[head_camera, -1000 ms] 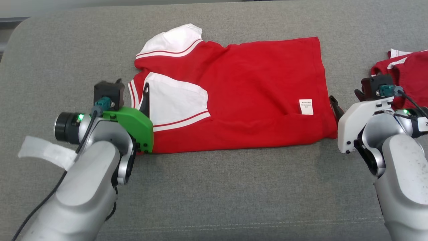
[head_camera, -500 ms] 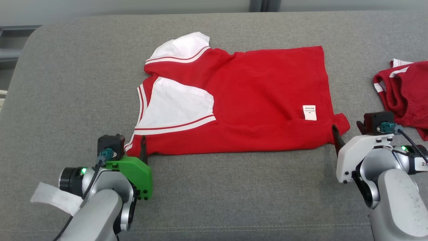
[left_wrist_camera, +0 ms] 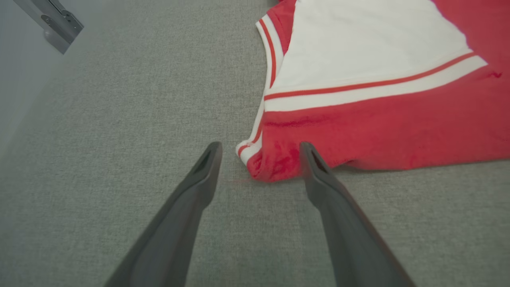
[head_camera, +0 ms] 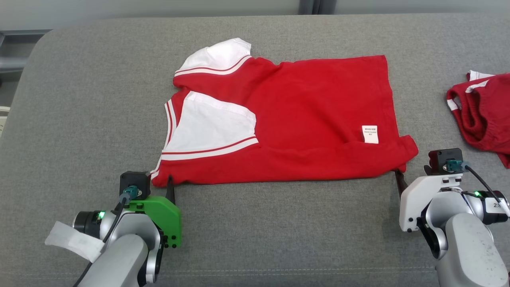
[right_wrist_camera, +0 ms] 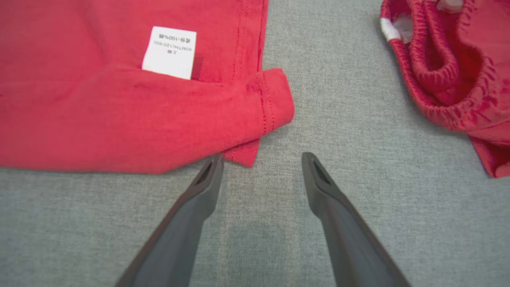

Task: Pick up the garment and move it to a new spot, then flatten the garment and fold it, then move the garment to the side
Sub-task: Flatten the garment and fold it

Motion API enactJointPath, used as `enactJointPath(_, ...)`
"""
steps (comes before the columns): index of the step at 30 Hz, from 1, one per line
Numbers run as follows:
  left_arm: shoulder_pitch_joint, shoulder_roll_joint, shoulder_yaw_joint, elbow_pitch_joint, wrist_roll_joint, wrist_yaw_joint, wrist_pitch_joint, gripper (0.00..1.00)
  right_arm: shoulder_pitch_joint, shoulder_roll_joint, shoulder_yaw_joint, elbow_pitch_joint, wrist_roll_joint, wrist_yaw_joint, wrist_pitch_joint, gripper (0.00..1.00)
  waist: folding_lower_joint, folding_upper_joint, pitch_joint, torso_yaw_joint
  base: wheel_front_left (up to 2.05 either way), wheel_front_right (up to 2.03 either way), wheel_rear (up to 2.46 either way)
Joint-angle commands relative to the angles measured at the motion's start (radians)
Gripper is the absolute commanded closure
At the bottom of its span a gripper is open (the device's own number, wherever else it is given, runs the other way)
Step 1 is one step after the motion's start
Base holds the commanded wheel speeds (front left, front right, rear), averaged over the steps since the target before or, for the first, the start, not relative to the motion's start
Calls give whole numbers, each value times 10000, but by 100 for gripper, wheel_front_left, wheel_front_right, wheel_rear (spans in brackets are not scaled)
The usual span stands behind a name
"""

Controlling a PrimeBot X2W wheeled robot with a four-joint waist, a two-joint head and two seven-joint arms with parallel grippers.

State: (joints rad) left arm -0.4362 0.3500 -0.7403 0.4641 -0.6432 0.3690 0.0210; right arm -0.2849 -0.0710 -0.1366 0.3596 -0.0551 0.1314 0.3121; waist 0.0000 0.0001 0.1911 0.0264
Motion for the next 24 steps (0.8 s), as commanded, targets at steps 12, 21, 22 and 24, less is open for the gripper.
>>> enactJointPath(12,-170,-302,227,444,-547,-241,78,0,-242,77,-108,537,-198,-16,-144,0,0,-1,95,-28,0,0,0)
enactJointPath(21,-676,-589,180,1345,-701,-461,198,88,-686,140,-174,954,-454,-16,-427,0,0,-1,283,-156,0,0,0)
enactJointPath(22,-712,-625,175,1410,-703,-499,164,100,-726,144,-194,986,-486,-16,-434,0,0,-1,294,-158,0,0,0)
enactJointPath(24,-787,-680,161,1530,-710,-547,116,100,-778,152,-252,1038,-450,-17,-499,0,0,-1,309,-159,0,0,0)
